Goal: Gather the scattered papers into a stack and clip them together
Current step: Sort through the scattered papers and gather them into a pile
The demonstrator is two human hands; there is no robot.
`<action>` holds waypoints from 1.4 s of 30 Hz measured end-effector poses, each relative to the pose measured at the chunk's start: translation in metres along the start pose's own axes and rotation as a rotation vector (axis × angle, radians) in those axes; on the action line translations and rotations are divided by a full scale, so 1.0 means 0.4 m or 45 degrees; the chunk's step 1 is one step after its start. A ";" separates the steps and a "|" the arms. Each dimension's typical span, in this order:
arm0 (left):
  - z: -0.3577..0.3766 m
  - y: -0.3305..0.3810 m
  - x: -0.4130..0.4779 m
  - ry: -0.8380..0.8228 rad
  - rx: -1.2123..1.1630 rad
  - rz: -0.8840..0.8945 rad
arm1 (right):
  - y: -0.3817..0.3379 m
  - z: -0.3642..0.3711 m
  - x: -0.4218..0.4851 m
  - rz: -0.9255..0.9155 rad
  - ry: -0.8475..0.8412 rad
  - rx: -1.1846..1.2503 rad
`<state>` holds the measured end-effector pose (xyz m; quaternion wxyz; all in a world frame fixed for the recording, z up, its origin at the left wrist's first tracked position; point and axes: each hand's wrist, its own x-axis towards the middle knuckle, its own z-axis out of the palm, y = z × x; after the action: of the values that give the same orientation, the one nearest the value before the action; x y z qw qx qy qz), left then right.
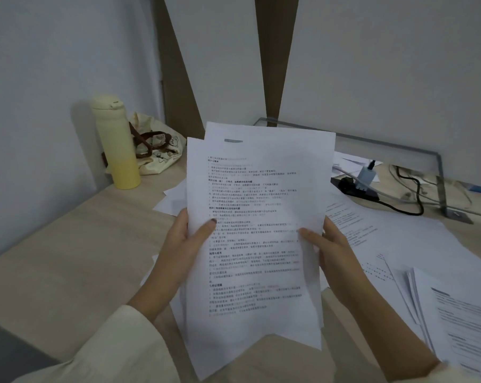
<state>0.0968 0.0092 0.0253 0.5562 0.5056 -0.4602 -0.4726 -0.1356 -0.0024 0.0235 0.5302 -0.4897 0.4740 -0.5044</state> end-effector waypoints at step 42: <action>-0.059 -0.200 0.030 0.018 0.525 -0.277 | 0.054 -0.211 0.126 0.379 0.020 -1.783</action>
<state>0.1170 -0.0032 -0.0556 0.3900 0.6584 -0.4860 -0.4221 -0.2161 -0.0559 -0.0046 0.1511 -0.6414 0.7521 -0.0075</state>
